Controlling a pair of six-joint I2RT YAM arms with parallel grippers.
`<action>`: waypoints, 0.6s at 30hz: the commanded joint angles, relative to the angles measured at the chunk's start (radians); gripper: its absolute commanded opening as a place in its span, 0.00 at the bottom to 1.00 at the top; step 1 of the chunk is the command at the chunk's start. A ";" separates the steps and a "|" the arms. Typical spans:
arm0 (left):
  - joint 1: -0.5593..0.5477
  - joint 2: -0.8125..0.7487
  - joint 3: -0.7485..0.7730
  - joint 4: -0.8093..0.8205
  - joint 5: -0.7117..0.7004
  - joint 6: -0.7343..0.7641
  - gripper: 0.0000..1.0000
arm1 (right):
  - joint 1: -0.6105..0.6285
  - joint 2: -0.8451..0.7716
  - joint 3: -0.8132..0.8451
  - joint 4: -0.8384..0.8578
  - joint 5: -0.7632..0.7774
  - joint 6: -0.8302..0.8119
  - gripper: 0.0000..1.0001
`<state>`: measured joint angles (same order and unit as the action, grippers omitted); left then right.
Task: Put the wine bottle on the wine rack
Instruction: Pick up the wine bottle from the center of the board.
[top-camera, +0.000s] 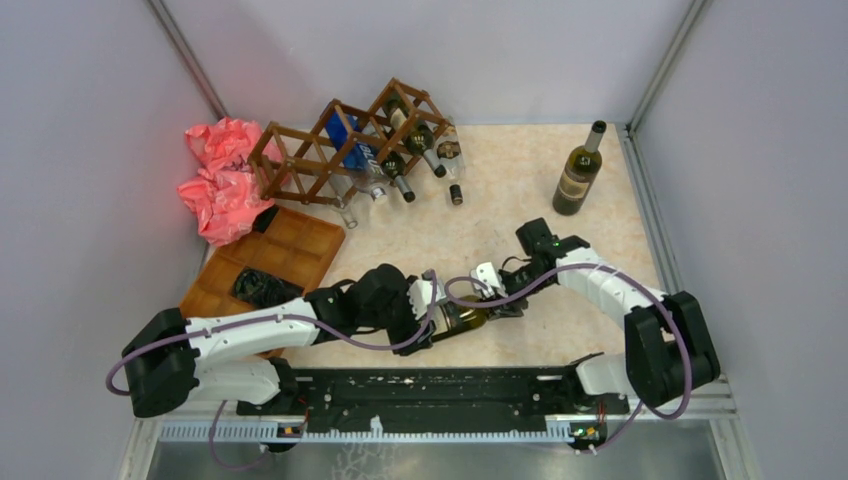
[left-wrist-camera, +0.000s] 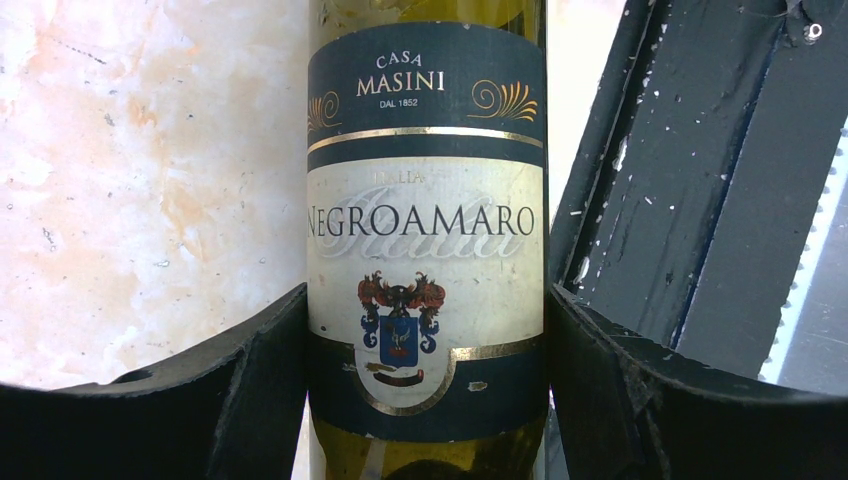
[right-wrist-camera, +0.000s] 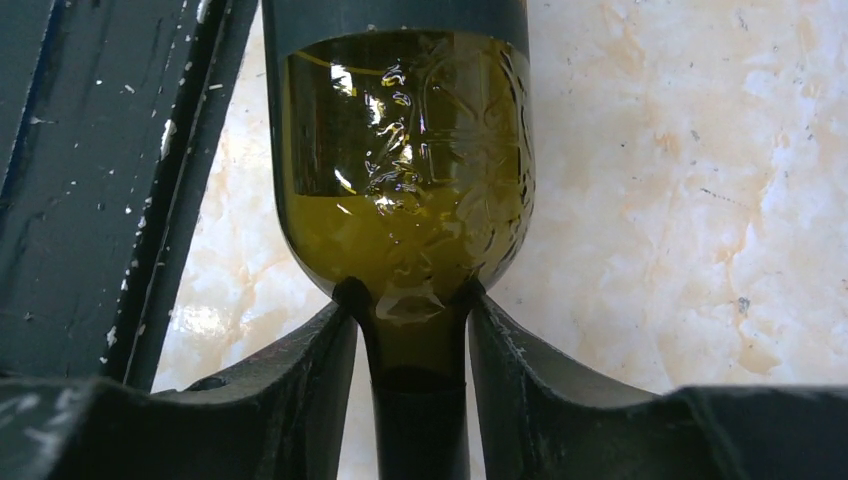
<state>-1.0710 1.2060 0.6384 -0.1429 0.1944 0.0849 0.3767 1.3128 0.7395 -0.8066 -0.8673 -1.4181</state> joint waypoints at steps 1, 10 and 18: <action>0.002 -0.022 0.055 0.117 0.031 0.015 0.00 | 0.028 0.020 -0.004 0.096 0.015 0.078 0.42; 0.003 -0.022 0.051 0.131 0.041 0.011 0.00 | 0.046 0.004 -0.032 0.136 0.021 0.088 0.27; 0.002 -0.029 0.039 0.134 0.025 0.003 0.00 | 0.048 -0.028 -0.025 0.091 -0.011 0.051 0.00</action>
<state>-1.0687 1.2060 0.6384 -0.1661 0.1944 0.0883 0.4126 1.3285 0.7067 -0.7124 -0.8181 -1.3529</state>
